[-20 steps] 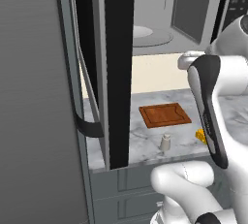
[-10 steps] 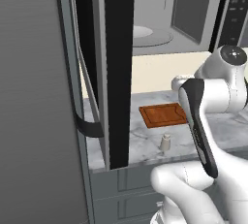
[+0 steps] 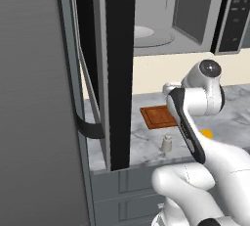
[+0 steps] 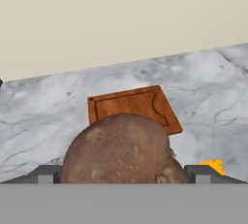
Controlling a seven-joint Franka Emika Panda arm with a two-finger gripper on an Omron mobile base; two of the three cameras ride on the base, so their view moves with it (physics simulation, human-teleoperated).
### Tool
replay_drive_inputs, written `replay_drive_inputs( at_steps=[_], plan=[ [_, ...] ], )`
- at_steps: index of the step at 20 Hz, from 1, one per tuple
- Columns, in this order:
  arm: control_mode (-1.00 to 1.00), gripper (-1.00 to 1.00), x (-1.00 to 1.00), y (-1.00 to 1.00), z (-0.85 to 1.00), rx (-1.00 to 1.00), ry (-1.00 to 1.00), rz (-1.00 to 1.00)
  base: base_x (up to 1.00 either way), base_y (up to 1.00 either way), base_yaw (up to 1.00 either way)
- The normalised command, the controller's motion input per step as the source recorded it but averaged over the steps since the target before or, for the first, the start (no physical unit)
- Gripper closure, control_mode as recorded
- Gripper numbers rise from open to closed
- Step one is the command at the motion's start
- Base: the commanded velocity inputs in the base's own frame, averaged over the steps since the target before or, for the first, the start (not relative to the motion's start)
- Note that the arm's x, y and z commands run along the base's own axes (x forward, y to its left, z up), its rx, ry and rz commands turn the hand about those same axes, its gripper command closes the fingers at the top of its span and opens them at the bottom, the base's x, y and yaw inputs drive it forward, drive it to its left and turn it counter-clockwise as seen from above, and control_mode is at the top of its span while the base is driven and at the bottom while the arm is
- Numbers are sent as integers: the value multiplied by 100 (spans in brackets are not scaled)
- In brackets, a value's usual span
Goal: Retrieve the reheated potato from the microwave, then place the potato, cheese, and condiment on the cutting board.
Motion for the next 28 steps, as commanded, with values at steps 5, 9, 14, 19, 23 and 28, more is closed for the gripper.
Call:
replay_drive_inputs(
  at_steps=[5, 9, 14, 19, 23, 28],
  plan=[
    [-100, 100, 48, -25, -52, 0, 14, 0, 0, 0, 0],
    [-100, 100, 51, -22, -64, 0, 15, 0, 0, 0, 0],
    [-100, 100, 55, -19, -63, 0, 6, 0, 0, 0, 0],
    [-100, 100, 51, -13, -50, 0, 0, 0, 0, 0, 0],
    [-100, 100, 51, -3, -49, 0, 1, 0, 0, 0, 0],
    [-100, 100, 52, -1, -45, 0, 0, 0, 0, 0, 0]
  ],
)
